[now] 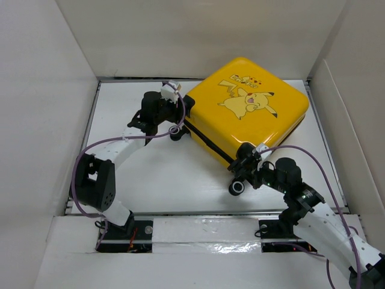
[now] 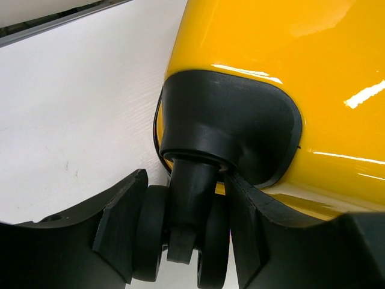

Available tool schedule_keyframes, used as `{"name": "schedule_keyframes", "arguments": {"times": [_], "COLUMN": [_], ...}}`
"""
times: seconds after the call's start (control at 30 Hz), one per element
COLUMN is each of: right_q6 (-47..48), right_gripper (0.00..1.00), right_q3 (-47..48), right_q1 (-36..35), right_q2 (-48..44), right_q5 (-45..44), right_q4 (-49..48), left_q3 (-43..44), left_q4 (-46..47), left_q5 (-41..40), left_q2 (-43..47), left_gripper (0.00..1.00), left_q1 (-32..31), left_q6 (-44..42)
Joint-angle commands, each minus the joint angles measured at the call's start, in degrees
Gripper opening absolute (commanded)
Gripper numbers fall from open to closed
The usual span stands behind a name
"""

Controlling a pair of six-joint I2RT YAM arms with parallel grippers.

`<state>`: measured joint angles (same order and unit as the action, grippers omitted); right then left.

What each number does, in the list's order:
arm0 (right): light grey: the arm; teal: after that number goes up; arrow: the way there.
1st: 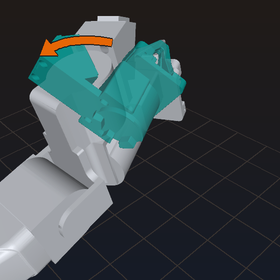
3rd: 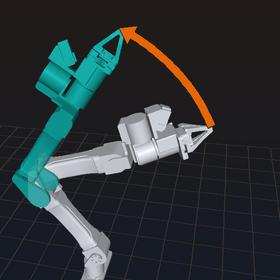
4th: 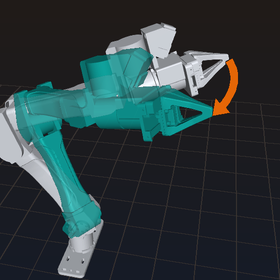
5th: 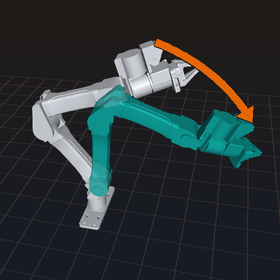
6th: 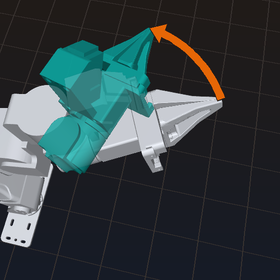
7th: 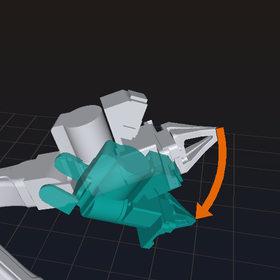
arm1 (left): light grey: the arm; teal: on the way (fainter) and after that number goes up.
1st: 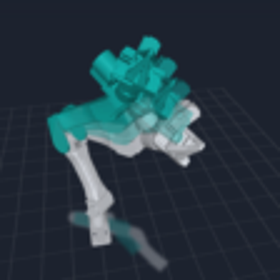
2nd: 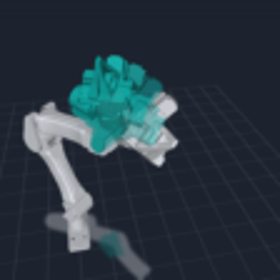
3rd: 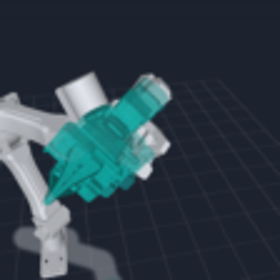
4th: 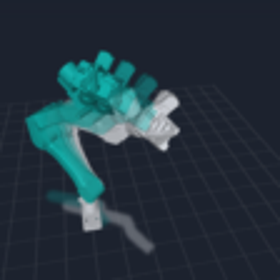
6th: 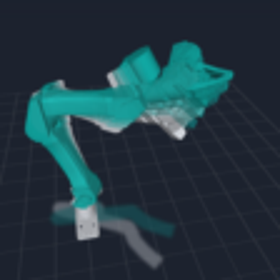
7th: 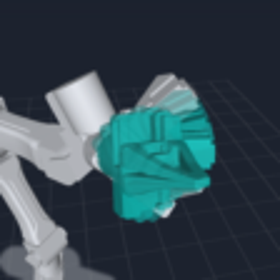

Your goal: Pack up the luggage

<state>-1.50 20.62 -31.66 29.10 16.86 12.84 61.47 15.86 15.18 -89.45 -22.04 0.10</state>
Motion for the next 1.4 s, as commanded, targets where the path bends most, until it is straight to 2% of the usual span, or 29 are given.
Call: {"name": "schedule_keyframes", "arguments": {"times": [0.0, 0.1, 0.2, 0.23, 0.33, 0.37, 0.4, 0.43, 0.5, 0.53, 0.77, 0.9, 1.07, 1.13, 1.17, 1.2, 1.23, 1.27, 1.3, 1.33, 1.37], "right_q6": [-0.26, -0.26, -0.35, -0.44, -0.44, -0.44, -0.52, -0.61, -1.05, -2.27, -0.53, 2.8, 3.34, -0.49, -2.53, -5.33, -10.93, -13.68, -16.4, -20.26, -21.34], "right_gripper": [0.0, 0.0, 0.0, 0.0, 0.0, 0.0, 0.0, 0.0, 0.0, 0.0, 0.0, 0.0, 0.0, 0.0, 0.0, 0.0, 0.0, 0.0, 0.0, 0.0, 0.0], "right_q3": [2.84, 2.84, 2.76, 2.67, 2.76, 2.67, 2.67, 2.67, 2.41, 2.14, 7.58, 14.43, 19.72, 17.71, 11.61, 7.63, 3.5, -4.11, -6.8, -9.09, -10.67], "right_q1": [-0.77, -0.77, -0.77, -0.77, -0.77, -0.77, -0.77, -0.77, -0.77, -0.77, -0.25, 2.47, 8.71, 9.25, 8.38, 5.93, 3.91, 1.45, -1.45, -8.52, -12.68], "right_q2": [-2.82, -3.0, -3.35, -3.44, -3.26, -3.26, -3.18, -3.17, -2.91, -2.74, 5.25, 11.06, 10.98, 9.4, 8.26, 6.16, 5.45, 5.18, 5.96, 6.84, 8.06], "right_q5": [4.23, 4.06, 3.97, 3.88, 3.97, 3.88, 3.88, 3.79, 2.92, 2.22, -1.29, -2.71, -1.23, -1.92, -2.44, -3.41, -4.63, -9.34, -13.13, -16.83, -22.26], "right_q4": [-13.19, -13.02, -13.02, -12.93, -13.02, -13.02, -13.02, -13.02, -13.28, -15.11, -18.38, -17.07, -14.61, -15.2, -17.39, -20.54, -27.97, -31.44, -34.43, -40.29, -42.26], "left_q3": [2.16, 2.43, 0.76, 0.58, 0.75, 0.49, 0.23, -0.03, -3.45, -5.55, -30.84, -37.03, -40.37, -40.9, -41.6, -41.52, -41.35, -41.0, -40.82, -40.47, -39.86], "left_q4": [-1.35, -2.5, -0.57, -0.13, 0.23, 0.57, 1.19, 1.89, 5.3, 10.37, 32.18, 35.2, 37.49, 37.76, 37.93, 37.67, 36.97, 36.18, 36.78, 37.22, 37.66], "left_q5": [-2.52, -3.14, -3.4, -3.49, -1.56, -1.21, 0.01, 1.07, 0.55, 1.77, -2.08, -4.19, 0.02, 2.82, 3.45, 4.06, 3.98, 3.81, 3.72, 3.46, 2.67], "left_q2": [-4.41, -5.91, -5.39, -5.38, -5.56, -5.56, -5.56, -5.47, -3.9, -3.02, 3.22, 5.77, 10.61, 12.53, 12.98, 13.42, 13.77, 14.04, 13.78, 13.43, 12.82], "left_gripper": [0.45, 0.43, 0.22, 0.2, 0.3, 0.27, 0.17, 0.0, 0.0, 0.0, 0.0, 0.0, 0.0, 0.0, 0.0, 0.0, 0.0, 0.0, 0.0, 0.0, 0.0], "left_q1": [-1.68, -1.69, -1.69, -1.69, -1.17, -1.16, -0.55, -0.55, 0.59, 0.6, -0.55, -1.86, -1.86, -1.86, -2.73, -3.35, -4.31, -5.54, -8.17, -9.58, -10.99], "left_q6": [0.52, 0.17, 0.6, 1.04, 2.09, 2.53, 2.89, 4.46, 6.66, 9.28, 21.77, 22.93, 24.95, 26.09, 26.44, 26.44, 26.44, 26.62, 27.14, 28.1, 28.9]}}
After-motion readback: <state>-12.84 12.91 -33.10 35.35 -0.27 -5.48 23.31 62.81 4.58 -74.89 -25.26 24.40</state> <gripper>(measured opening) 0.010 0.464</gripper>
